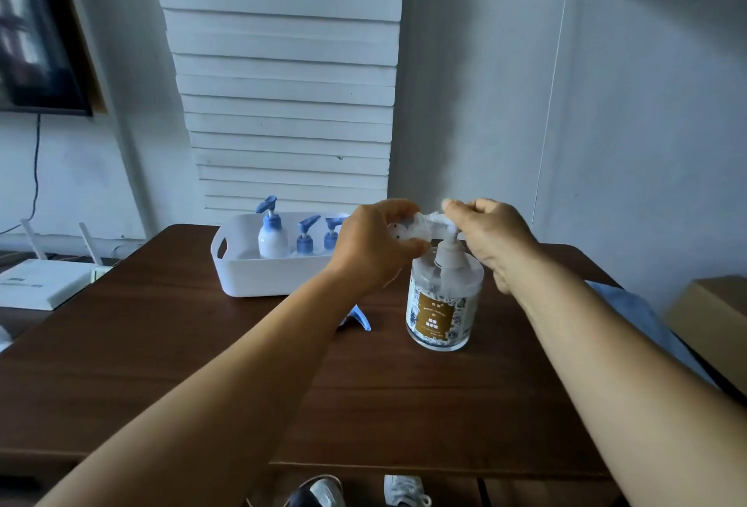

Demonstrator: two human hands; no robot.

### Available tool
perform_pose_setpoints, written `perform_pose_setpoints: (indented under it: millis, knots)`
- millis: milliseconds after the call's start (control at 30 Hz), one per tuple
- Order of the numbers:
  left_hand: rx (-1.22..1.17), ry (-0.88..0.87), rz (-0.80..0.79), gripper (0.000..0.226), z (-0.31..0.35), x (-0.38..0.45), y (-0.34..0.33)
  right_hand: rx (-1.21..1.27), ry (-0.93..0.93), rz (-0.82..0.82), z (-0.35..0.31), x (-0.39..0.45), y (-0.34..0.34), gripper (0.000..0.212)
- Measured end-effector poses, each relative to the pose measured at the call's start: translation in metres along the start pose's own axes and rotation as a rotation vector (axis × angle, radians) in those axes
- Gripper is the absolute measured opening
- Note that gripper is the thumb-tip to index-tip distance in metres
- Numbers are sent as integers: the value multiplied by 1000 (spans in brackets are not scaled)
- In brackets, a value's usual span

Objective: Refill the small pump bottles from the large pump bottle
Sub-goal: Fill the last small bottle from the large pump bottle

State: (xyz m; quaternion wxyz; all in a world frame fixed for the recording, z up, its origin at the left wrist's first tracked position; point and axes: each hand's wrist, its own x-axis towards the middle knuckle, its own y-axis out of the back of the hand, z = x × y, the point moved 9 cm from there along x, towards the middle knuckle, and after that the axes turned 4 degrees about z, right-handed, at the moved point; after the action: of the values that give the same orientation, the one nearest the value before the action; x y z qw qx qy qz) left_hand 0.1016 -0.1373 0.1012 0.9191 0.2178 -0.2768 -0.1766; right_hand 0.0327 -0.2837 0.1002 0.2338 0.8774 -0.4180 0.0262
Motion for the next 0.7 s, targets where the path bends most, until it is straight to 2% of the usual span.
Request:
perform_pose_setpoints:
  millis: [100,233,433,567,700]
  knots:
    - [14,-20,-4,47,5,3,1,-16,24,-15,-4,1,3,31]
    - [2,17,-14,48,-4,-2,-8,68,-71,31,20,-7,-6,31]
    - [-30,16,3,47,0,0,-1,-16,14,-33,-3,1,2,32]
    - [-10,24,-15,49,-1,-1,-7,44,-37,8,15,-3,-4,31]
    - [0,30,1,49,-2,-2,-3,-6,-17,-15,7,-4,-6,35]
